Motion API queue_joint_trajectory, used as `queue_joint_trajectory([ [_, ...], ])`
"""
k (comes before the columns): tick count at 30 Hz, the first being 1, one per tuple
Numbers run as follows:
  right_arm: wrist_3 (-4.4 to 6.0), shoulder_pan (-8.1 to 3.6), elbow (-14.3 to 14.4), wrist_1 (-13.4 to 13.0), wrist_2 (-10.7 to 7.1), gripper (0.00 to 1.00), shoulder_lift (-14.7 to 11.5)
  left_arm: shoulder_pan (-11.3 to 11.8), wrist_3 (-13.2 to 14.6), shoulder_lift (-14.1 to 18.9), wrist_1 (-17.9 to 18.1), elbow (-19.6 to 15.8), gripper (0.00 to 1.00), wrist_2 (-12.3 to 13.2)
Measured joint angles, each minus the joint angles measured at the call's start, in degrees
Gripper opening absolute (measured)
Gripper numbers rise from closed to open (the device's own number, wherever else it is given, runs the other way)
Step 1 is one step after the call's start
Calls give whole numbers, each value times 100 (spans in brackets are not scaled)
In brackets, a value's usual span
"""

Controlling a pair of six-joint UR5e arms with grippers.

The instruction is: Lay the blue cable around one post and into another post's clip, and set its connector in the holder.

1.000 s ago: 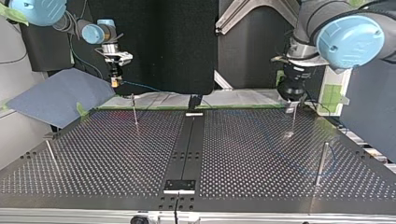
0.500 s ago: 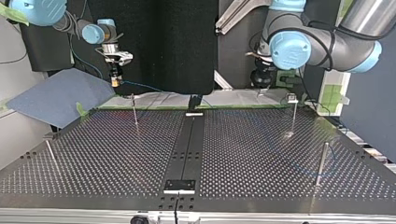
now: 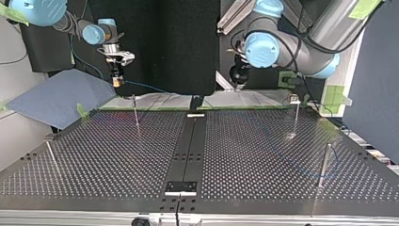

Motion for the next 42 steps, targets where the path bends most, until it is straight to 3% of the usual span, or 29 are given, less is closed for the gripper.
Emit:
queue_joint_trajectory([
  [3,-76,0,0,38,-2,0,0,-143,71,-143,141,109,100,26],
  [8,-116,4,0,55,-11,0,0,-400,110,-401,400,317,100,-94],
  [35,-80,17,0,72,-49,0,0,-1663,356,-1667,1666,888,100,-166],
  [42,-80,17,0,87,-49,0,0,-1689,488,-2014,2013,1201,100,-166],
])
